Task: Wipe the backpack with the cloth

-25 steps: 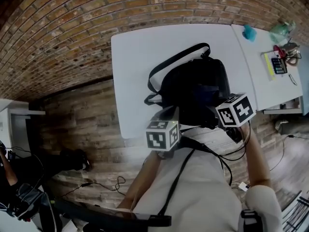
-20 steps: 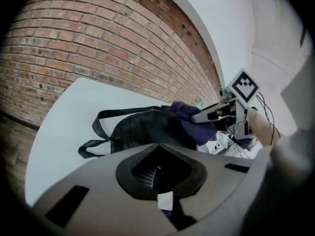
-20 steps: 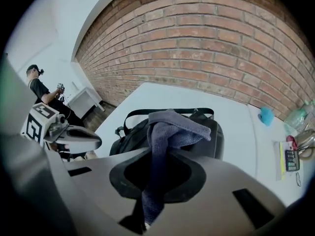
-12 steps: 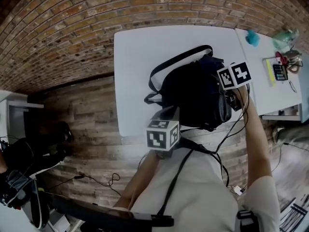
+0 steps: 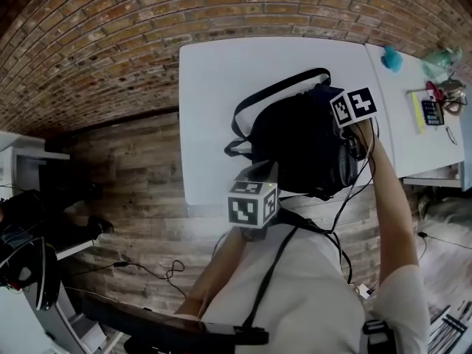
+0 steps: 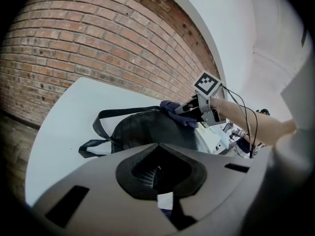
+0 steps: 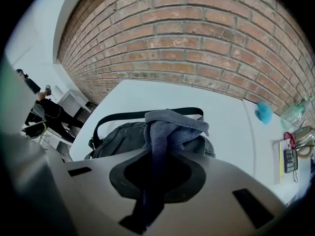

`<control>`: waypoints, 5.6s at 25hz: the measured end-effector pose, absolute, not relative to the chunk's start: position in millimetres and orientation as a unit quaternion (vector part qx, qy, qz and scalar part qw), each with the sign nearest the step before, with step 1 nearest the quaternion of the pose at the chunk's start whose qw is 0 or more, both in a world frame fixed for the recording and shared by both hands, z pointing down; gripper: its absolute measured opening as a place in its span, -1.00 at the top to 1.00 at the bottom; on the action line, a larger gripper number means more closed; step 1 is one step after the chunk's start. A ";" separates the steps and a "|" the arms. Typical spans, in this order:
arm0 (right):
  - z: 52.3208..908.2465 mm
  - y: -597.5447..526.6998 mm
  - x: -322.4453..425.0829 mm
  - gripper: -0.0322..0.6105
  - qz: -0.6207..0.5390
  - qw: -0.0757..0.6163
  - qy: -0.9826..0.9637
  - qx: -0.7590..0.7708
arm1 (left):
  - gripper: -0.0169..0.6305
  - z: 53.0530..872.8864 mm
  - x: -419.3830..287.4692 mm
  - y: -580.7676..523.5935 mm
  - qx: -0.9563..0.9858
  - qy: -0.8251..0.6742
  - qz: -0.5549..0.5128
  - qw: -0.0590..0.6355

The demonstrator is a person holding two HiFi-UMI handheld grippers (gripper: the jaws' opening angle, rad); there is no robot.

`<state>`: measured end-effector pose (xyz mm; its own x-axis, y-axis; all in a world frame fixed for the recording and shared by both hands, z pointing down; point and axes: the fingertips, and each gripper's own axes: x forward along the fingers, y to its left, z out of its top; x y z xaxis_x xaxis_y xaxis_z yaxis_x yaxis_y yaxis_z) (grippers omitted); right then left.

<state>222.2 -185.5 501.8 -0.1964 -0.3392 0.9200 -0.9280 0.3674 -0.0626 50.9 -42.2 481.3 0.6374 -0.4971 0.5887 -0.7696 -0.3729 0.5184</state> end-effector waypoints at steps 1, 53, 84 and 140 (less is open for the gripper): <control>501.7 -185.5 222.1 0.78 0.335 0.441 -0.698 0.454 | 0.94 481.6 50.3 -42.4 0.811 -0.391 0.170 0.402; 500.3 -36.9 203.1 0.78 0.344 0.501 -0.707 0.360 | 0.94 481.7 56.5 -39.3 0.818 -0.376 0.171 0.400; 513.8 35.7 203.5 0.78 0.400 0.496 -0.695 0.333 | 0.94 485.0 65.1 -31.6 0.820 -0.367 0.176 0.402; 488.0 -167.1 263.2 0.78 0.308 0.444 -0.697 0.471 | 0.94 486.0 70.6 -34.5 0.821 -0.364 0.189 0.398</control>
